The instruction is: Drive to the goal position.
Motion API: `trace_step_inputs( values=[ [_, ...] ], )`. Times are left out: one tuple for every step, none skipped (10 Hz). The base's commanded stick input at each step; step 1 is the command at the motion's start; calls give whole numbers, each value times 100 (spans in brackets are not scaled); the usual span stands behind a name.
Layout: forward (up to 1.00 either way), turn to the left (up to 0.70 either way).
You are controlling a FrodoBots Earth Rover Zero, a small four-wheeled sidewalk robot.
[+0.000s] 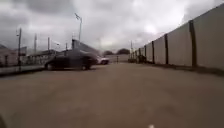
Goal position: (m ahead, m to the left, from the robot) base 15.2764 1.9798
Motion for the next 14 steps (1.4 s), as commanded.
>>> trace_step_inputs(
  values=[
    [50, 0],
    [50, 0],
    [50, 0],
    [50, 0],
    [50, 0],
    [50, 0],
    [50, 0],
    [50, 0],
    [50, 0],
    [50, 0],
    [50, 0],
    [50, 0],
    [50, 0],
    [50, 0]
  ],
)
